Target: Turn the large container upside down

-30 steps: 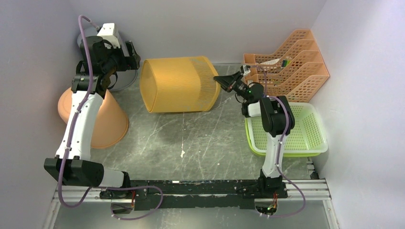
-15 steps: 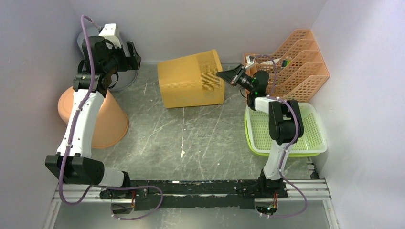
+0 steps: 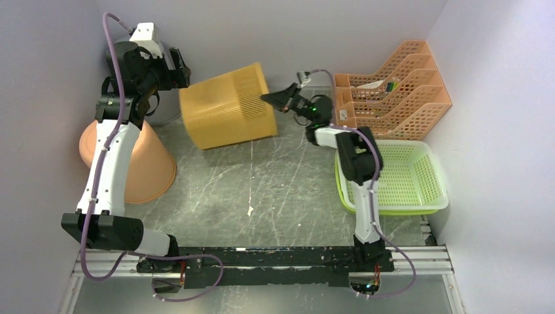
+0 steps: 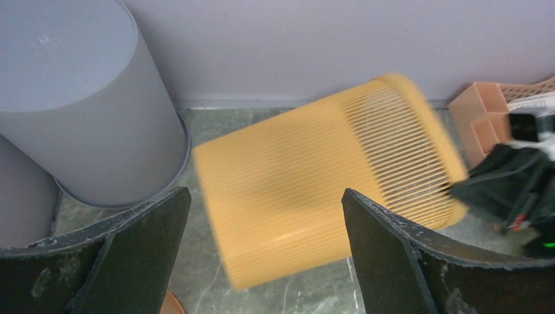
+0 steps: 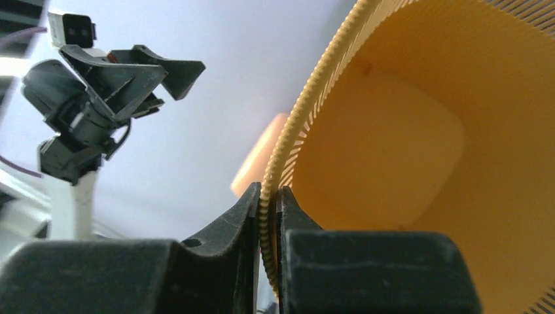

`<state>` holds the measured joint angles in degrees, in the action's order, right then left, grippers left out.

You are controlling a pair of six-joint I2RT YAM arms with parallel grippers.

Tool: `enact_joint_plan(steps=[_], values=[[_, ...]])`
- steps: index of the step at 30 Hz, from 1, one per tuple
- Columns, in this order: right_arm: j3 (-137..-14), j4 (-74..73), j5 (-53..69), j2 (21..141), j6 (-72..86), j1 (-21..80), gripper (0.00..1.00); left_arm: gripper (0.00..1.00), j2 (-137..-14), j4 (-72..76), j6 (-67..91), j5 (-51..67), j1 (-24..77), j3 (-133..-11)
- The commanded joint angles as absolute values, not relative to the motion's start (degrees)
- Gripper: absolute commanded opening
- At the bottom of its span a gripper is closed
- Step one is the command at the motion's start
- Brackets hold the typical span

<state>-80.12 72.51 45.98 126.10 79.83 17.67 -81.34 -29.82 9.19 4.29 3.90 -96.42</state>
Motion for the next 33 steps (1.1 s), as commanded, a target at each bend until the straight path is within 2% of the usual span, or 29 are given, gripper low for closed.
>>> enact_joint_plan(steps=[1,4,6,9,15,19,22,29,33], values=[[-90.5,94.4,36.3,135.6,100.9,23.2,0.0,0.99,-81.0,-29.4,8.4,3.4,4.0,-100.2],[-97.0,96.3,31.4,140.9,104.4,24.8,0.0,0.99,-80.8,-29.6,8.2,3.2,4.0,-100.7],[-96.7,98.3,27.2,143.0,106.5,24.8,0.0,0.99,-80.7,-29.5,8.3,3.4,4.0,-100.5],[-92.2,100.7,25.6,143.3,107.0,23.1,0.0,0.99,-80.6,-29.5,8.4,3.6,4.0,-100.3],[-78.5,97.9,31.6,137.3,101.8,15.8,0.0,0.99,-80.4,-29.5,8.3,3.7,4.1,-100.1],[-73.9,89.6,38.3,132.7,94.7,11.5,0.0,0.99,-80.5,-29.5,8.4,3.8,4.4,-99.8],[-71.7,81.3,41.7,129.6,88.0,9.5,0.05,0.99,-80.6,-29.4,8.3,3.9,4.5,-99.3],[-71.3,59.0,43.0,125.3,72.3,7.5,0.09,0.99,-80.7,-28.9,8.4,4.2,4.6,-97.9],[-73.1,57.8,44.0,125.1,71.7,8.3,0.12,0.99,-81.2,-28.9,8.4,4.2,4.6,-98.0]])
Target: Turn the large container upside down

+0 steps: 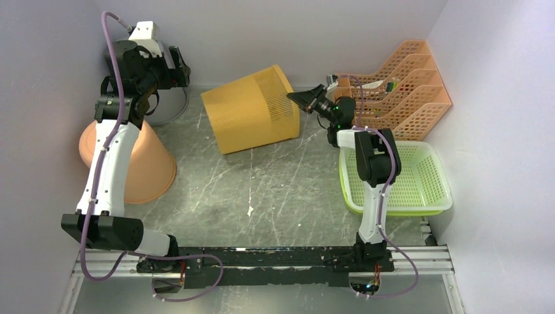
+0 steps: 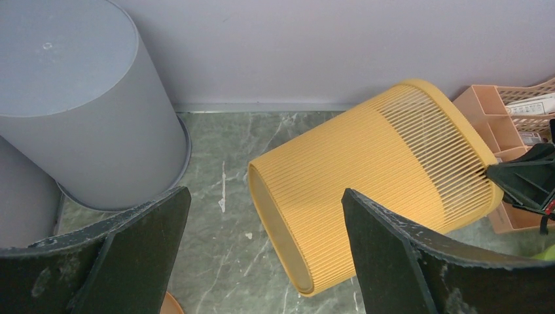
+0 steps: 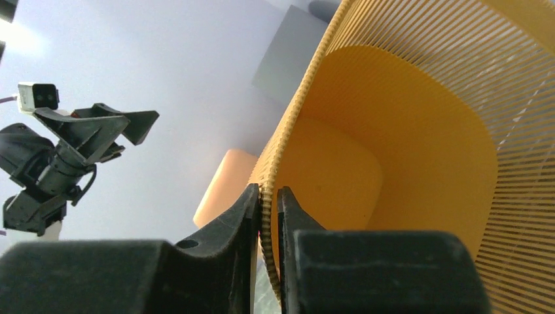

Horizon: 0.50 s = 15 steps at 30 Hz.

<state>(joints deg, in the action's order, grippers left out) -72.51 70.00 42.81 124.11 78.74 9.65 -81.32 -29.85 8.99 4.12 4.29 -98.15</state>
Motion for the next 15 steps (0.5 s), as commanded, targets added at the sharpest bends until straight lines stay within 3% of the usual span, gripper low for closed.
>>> enact_joint_plan(steps=[1,9,13,15], values=[[-73.8,58.1,44.5,125.3,72.0,8.7,0.14,0.99,-81.4,-29.0,8.4,4.2,4.6,-98.2],[-85.6,36.2,45.5,123.6,58.9,15.2,0.44,0.99,-81.1,-29.3,8.2,4.1,4.7,-98.8],[-88.6,30.6,46.6,123.5,56.6,16.2,0.44,0.99,-80.5,-29.0,8.3,4.4,4.7,-98.1],[-88.8,29.2,47.9,123.1,55.6,16.4,0.33,0.99,-80.1,-29.1,8.3,4.3,4.7,-97.8]])
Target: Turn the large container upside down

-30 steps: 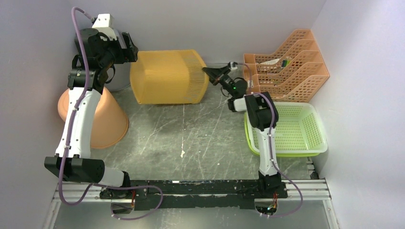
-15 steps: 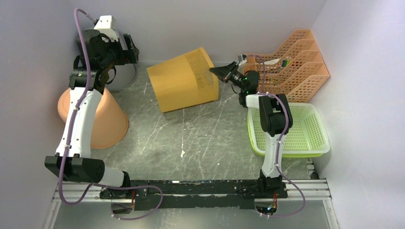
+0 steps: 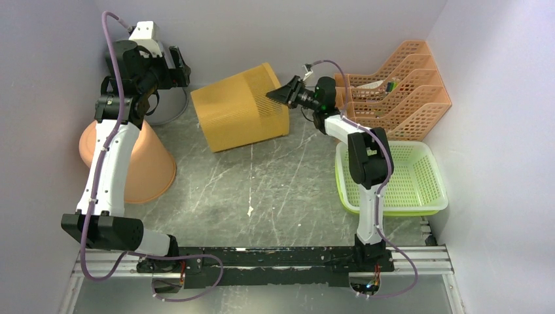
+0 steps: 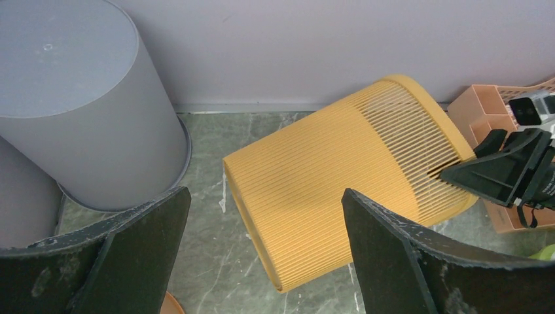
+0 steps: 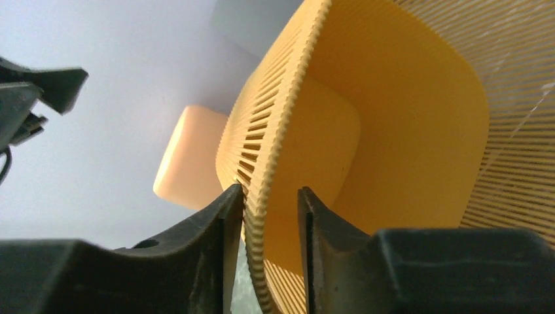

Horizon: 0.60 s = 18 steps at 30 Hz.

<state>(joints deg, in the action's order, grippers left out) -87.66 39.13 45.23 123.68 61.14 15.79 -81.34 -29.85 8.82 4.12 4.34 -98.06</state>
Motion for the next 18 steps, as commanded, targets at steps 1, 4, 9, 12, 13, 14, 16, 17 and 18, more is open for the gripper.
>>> enact_joint_plan(steps=[1,4,9,12,13,14,16,17,18], values=[[-88.8,28.9,49.3,122.7,55.0,16.7,0.24,0.99,-79.9,-29.1,8.3,4.1,4.7,-97.6],[-87.9,34.9,54.3,122.3,57.7,18.0,0.03,0.99,-79.5,-29.1,8.3,3.6,4.7,-97.6],[-84.7,79.0,52.5,127.5,87.6,19.7,0.0,0.99,-79.8,-29.3,8.4,3.7,4.7,-99.3],[-93.2,94.2,45.8,135.1,101.6,21.4,0.0,0.99,-80.0,-29.4,8.4,3.6,5.1,-99.9],[-96.3,95.9,43.6,137.0,103.4,22.3,0.0,0.99,-80.0,-29.4,8.3,3.4,5.2,-100.1],[-99.4,96.5,41.8,138.4,104.2,23.1,0.0,0.99,-80.0,-29.5,8.2,3.3,5.3,-100.2],[-106.2,96.3,39.4,141.3,104.7,24.6,0.0,0.99,-80.1,-29.5,8.0,3.2,5.5,-100.3],[-109.0,95.7,38.3,142.6,104.7,25.1,0.0,0.99,-80.1,-29.4,8.0,3.2,5.5,-100.4],[-111.0,95.3,36.9,143.5,104.5,25.6,0.0,0.99,-80.2,-29.4,8.0,3.1,5.5,-100.7]])
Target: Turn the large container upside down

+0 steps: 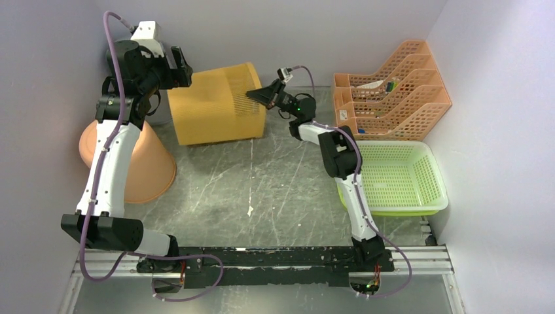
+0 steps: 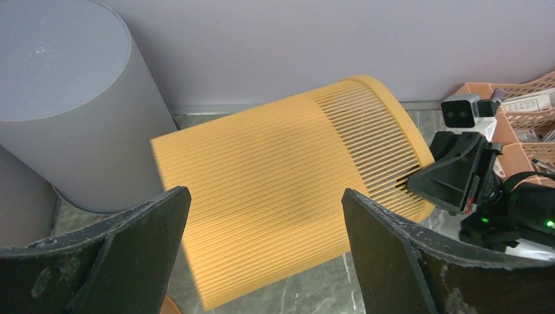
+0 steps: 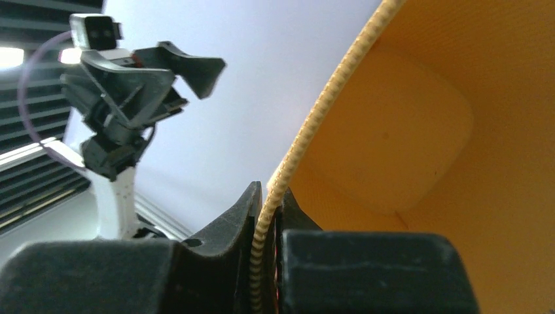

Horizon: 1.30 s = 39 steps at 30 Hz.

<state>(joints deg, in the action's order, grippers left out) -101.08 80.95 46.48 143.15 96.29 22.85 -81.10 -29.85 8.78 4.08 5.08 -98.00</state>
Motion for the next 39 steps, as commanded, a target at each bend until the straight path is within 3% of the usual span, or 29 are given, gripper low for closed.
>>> enact_joint_plan(steps=[1,6,14,27,35,39], values=[[-111.7,95.4,34.3,144.2,104.4,25.9,0.0,0.99,-80.3,-29.4,8.1,3.2,5.6,-101.0],[-110.9,98.0,28.5,148.8,107.5,26.3,0.0,0.99,-81.0,-29.5,7.7,2.8,5.9,-102.4],[-93.4,100.8,27.9,148.1,107.4,26.1,0.0,0.99,-81.8,-29.6,6.9,2.5,6.7,-102.7],[-77.8,99.3,34.6,143.5,103.4,17.7,0.01,0.99,-82.0,-29.8,6.1,1.5,7.5,-102.2],[-74.5,84.5,41.4,137.9,93.0,13.8,0.25,0.99,-83.1,-29.5,6.4,2.1,7.5,-101.6],[-73.9,72.2,42.0,135.5,84.5,12.8,0.27,0.99,-83.6,-29.2,6.6,2.4,7.6,-100.8]])
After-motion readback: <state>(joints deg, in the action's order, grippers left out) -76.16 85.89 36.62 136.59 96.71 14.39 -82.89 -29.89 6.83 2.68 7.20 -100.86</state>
